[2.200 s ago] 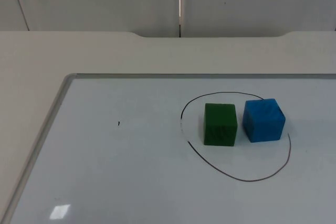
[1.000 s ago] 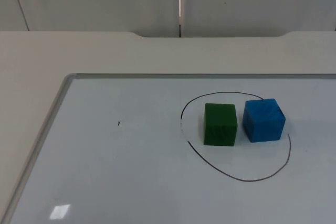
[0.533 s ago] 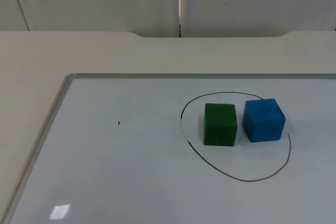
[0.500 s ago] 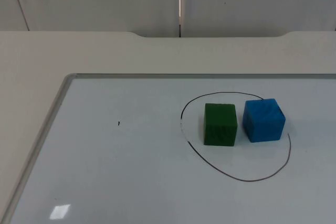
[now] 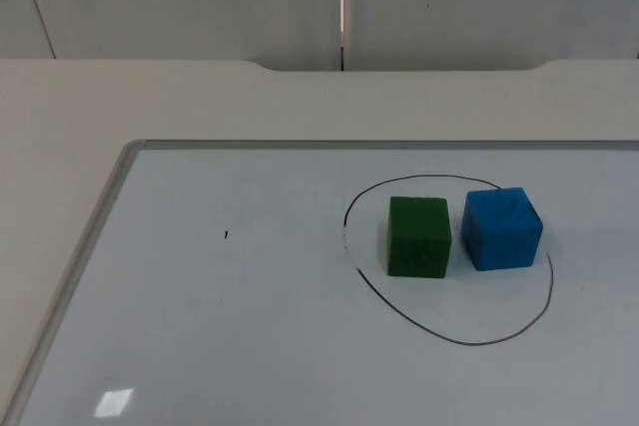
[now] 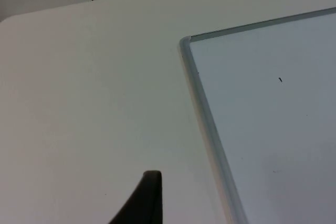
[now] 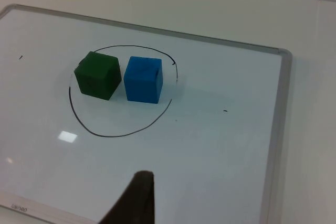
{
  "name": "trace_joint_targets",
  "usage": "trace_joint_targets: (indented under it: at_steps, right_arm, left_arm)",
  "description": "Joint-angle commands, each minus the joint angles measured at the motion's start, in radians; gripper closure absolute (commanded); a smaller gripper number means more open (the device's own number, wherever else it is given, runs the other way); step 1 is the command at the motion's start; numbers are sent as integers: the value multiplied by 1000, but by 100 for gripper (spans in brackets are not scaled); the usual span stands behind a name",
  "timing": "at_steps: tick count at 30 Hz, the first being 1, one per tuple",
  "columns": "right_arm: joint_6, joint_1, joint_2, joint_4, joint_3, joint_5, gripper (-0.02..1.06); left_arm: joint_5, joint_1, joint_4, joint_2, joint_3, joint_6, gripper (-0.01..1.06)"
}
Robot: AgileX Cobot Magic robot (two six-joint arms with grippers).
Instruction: Push the two cubes into the marked area.
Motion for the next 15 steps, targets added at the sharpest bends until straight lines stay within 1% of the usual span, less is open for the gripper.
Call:
trace_joint_targets:
  at_steps: [1,3,4,6,8,11,15]
  right_arm:
    - [-4,-4,-4,0,3,-2,-1]
    - [-4,-4,-4,0,3,-2,-1]
    - [-4,-4,-4,0,3,-2,-1]
    - [-4,-4,-4,0,3,-2,-1]
    - [-4,-4,-4,0,3,-2,-1]
    - [-4,-4,-4,0,3,-2,-1]
    - [-4,-4,-4,0,3,-2,-1]
  left_arm:
    - [-10,16,9,-4,3,-4,0]
    - [-10,47,11,-4,3,-4,0]
    - [-10,47,11,-4,3,-4,0]
    - [-10,91,11,-4,3,-4,0]
    - [-10,105,11,-4,3,-4,0]
    - [-10,153,11,-4,3,-4,0]
    - [-10,180,11,-4,3,-4,0]
